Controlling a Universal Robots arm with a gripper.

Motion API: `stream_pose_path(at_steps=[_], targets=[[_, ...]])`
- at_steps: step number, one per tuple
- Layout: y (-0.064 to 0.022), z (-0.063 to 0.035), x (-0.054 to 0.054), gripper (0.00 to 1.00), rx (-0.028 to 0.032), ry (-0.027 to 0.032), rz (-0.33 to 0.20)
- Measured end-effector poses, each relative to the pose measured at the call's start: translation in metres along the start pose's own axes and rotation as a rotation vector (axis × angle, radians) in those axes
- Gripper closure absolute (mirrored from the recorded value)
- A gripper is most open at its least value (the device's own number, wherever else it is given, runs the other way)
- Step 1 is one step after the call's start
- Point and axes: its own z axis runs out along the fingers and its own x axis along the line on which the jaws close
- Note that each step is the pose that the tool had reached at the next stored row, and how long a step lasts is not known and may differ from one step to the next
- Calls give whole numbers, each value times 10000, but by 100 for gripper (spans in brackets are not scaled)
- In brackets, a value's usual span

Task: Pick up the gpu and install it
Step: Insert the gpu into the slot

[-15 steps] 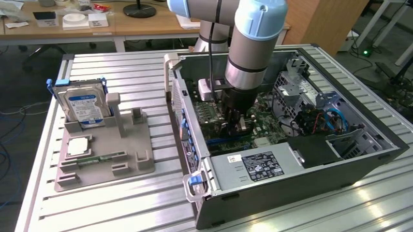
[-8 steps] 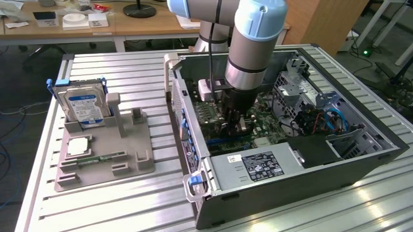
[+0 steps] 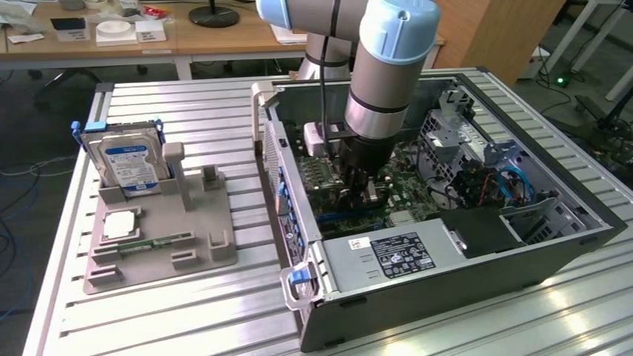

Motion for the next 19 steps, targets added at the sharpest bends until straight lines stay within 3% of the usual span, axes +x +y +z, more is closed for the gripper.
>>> stream_pose_path(at_steps=[19], targets=[[0, -12, -1, 72, 1, -2, 1]])
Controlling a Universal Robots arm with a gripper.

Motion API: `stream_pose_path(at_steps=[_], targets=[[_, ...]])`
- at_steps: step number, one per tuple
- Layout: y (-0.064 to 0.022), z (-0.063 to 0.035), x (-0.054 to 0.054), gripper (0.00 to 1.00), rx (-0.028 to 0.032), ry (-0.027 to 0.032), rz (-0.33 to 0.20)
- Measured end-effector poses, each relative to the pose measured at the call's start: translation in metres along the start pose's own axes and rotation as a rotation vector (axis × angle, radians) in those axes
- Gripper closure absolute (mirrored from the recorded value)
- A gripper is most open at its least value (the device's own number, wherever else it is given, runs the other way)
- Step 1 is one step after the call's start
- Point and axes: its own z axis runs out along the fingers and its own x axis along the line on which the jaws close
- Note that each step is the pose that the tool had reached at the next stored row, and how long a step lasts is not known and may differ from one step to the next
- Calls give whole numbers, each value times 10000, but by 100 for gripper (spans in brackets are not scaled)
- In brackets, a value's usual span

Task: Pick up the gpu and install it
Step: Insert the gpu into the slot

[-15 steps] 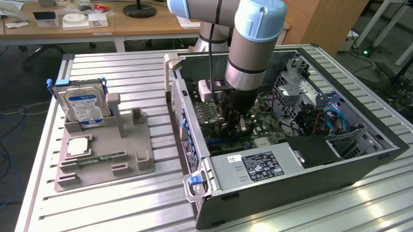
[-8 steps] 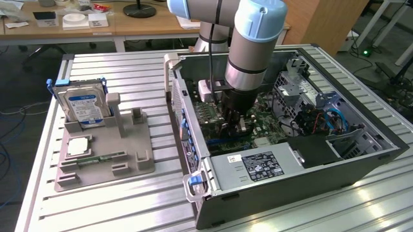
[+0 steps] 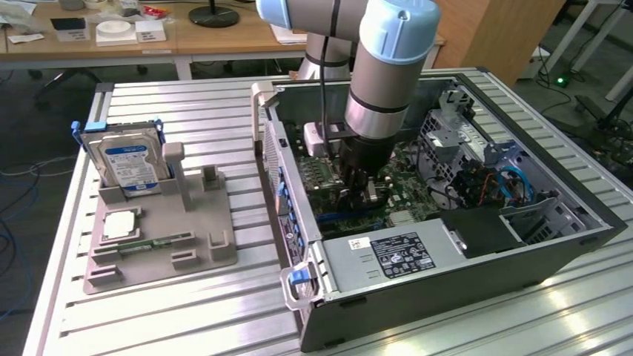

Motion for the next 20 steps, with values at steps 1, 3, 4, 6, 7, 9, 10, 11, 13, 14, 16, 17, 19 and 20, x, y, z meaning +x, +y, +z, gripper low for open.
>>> stream_pose_path(at_steps=[1, 3, 4, 6, 7, 9, 10, 11, 13, 14, 16, 17, 19, 20], targets=[[0, -12, 0, 72, -2, 1, 0], [1, -34, 0, 72, -3, 4, 1], [0, -44, 0, 72, -2, 4, 0], [-1, -59, -1, 72, -1, 2, 0], [-1, -66, 0, 72, -1, 4, -1], [-1, -75, -1, 72, -1, 4, -1], [-1, -79, -1, 72, 0, 4, 0], [-2, -81, -1, 72, 1, 1, -1], [-2, -86, 0, 72, 31, 2, -2], [-1, -88, 0, 72, 69, 1, -1], [-2, -91, -1, 72, 159, -7, -2], [-2, -91, -1, 72, 193, -11, -3], [-2, -93, -1, 72, 232, -13, -5], [0, -94, -1, 72, 261, -13, -3]])
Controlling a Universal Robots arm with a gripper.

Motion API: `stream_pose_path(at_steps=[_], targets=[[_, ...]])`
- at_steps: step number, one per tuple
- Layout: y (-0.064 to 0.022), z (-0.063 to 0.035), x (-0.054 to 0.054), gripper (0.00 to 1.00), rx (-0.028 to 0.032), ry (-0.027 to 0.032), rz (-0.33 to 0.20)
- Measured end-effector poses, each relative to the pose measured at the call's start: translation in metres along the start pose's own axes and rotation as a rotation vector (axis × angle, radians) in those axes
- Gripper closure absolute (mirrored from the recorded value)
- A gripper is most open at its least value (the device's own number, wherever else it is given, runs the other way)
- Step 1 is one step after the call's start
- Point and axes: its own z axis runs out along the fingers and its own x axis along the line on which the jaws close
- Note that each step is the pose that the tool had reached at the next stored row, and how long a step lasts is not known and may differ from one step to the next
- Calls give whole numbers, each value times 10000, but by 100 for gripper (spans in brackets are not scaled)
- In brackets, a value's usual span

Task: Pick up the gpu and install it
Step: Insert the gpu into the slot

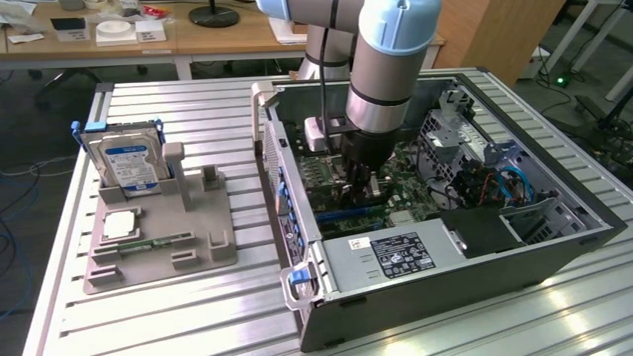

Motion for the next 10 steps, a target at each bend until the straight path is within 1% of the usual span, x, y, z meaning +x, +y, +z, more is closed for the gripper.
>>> stream_pose_path(at_steps=[2, 3, 5, 8, 10], targets=[[1, 0, 0, 72, 93, -6, -2], [2, 0, 0, 72, 130, -10, -3], [2, 1, 0, 72, 159, -12, -5], [4, -2, 2, 72, 175, -8, -5], [8, -2, 3, 72, 199, -13, -27]])
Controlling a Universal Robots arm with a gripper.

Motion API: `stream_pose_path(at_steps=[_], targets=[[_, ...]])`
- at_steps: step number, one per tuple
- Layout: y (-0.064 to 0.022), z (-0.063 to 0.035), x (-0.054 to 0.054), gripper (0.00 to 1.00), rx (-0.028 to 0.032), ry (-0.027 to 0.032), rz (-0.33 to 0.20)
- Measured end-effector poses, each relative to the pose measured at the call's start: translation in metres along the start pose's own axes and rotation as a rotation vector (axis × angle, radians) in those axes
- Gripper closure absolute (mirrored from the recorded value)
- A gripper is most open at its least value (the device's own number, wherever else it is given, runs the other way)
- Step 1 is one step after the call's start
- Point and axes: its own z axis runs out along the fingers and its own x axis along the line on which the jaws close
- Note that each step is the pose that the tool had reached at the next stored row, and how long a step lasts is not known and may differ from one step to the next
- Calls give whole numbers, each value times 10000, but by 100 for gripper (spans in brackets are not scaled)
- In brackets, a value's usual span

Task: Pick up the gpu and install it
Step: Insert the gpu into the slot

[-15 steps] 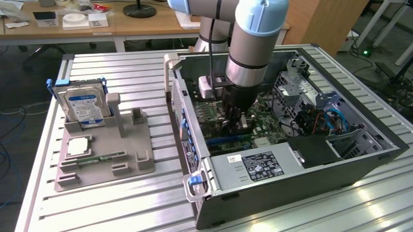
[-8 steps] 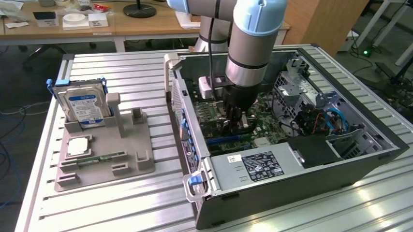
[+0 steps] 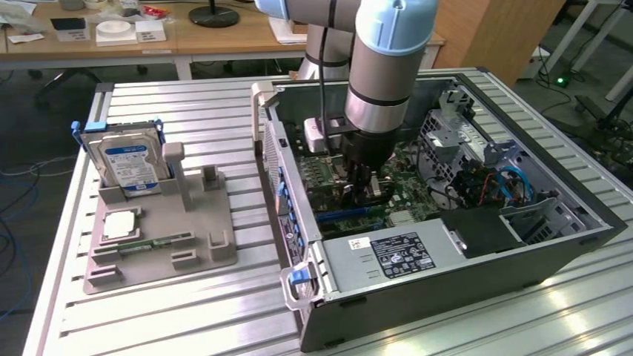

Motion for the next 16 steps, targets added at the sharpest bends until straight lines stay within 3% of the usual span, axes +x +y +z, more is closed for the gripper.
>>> stream_pose_path(at_steps=[16], targets=[[35, -2, 3, 72, 22, -27, -378]])
